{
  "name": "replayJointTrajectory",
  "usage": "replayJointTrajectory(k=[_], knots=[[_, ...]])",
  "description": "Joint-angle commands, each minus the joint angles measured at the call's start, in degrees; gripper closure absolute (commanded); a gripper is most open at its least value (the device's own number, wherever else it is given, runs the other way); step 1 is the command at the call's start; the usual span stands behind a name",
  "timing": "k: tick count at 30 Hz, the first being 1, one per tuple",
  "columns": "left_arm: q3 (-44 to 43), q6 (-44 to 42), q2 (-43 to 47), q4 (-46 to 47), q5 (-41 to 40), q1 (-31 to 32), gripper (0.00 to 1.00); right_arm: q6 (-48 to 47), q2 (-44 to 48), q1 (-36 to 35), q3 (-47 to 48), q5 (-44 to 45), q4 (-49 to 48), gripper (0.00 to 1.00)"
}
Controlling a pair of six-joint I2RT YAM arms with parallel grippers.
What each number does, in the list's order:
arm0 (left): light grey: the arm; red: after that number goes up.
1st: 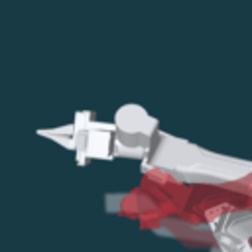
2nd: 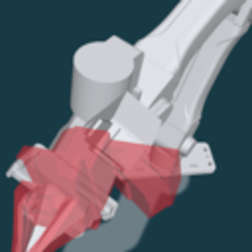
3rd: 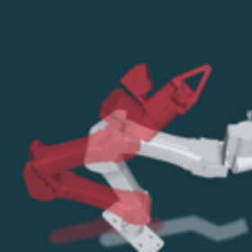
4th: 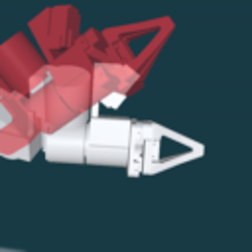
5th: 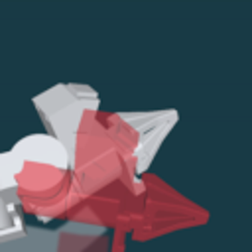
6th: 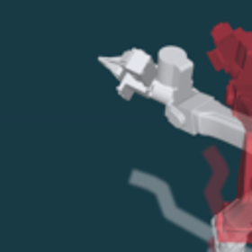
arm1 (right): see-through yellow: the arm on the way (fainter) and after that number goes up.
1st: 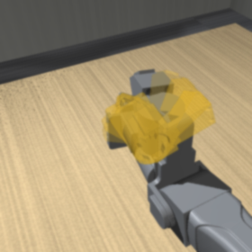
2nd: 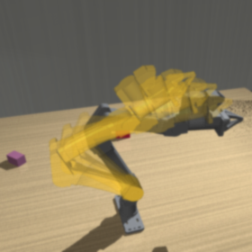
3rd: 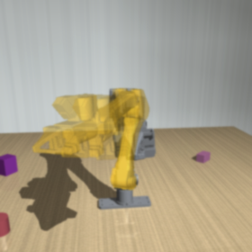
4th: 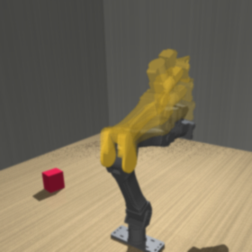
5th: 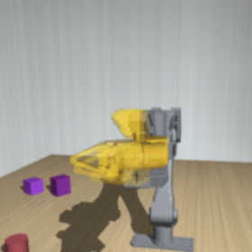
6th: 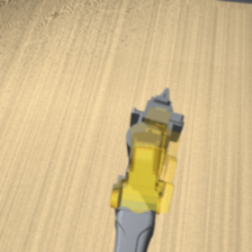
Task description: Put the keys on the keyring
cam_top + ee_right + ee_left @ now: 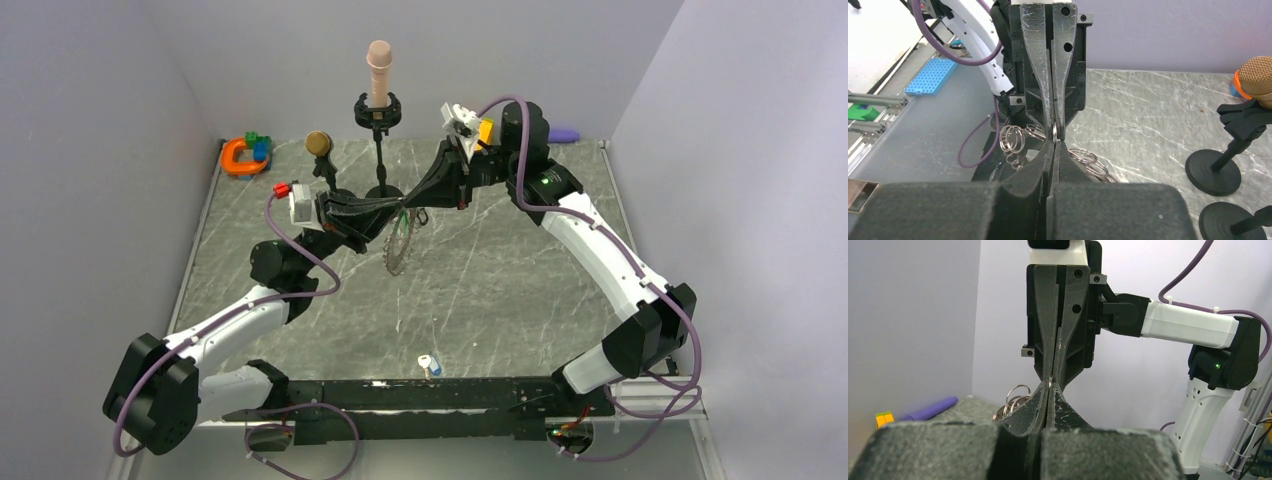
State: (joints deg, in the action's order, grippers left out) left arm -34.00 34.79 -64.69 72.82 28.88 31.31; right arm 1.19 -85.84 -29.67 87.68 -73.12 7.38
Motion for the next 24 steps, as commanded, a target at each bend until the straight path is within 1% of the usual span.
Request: replayJointTrajectory(k=[1,4,5,7,8,10,12,13,15,20,22,24], knots=[[-2.5,0.6,0.7,4.4,-0.1,-0.2,1.0,-0.6,0.9,-0.4,0.6,-2.1,-0.4,1.0],[-2.7,0.6,1.4,2.3,0.4,-0.2,1.0,-6.4,0.4,-0.4,3.5,-1.6,5.5,1.0],[-2.7,0.6,1.9,0.8,0.9,-0.3,0.94,-9.4,0.1,-0.5,4.9,-1.1,9.2,1.0],[-3.1,-0.1,3.5,-3.9,2.4,-0.5,0.76,-15.8,-1.1,-0.5,8.7,0.0,18.6,1.0],[-3.5,-1.0,4.7,-7.5,3.5,-0.6,0.7,-19.4,-1.9,-0.4,10.7,0.3,23.3,1.0],[-4.4,-3.5,7.4,-15.6,4.9,-0.8,0.6,-25.9,-3.7,-0.5,14.8,1.2,32.2,1.0],[-5.4,-6.4,10.5,-24.9,5.8,-1.4,0.54,-31.6,-5.6,-0.9,19.0,2.9,40.2,1.0],[-5.9,-7.5,11.8,-26.9,6.4,-1.8,0.52,-34.8,-6.7,-1.3,21.7,4.1,44.5,1.0],[-6.8,-9.5,14.2,-33.8,6.9,-2.6,0.48,-40.4,-8.9,-2.4,26.3,7.1,52.3,1.0],[-11.5,-17.1,17.5,-52.0,9.3,-3.9,0.45,-52.1,-15.7,-4.2,40.8,14.2,70.7,1.0],[-14.1,-20.0,16.9,-58.6,10.9,-3.9,0.45,-55.5,-17.9,-5.6,45.0,18.1,76.1,1.0],[-17.3,-22.7,15.8,-64.4,12.0,-3.9,0.44,-56.7,-18.6,-7.1,46.4,22.3,78.4,1.0]])
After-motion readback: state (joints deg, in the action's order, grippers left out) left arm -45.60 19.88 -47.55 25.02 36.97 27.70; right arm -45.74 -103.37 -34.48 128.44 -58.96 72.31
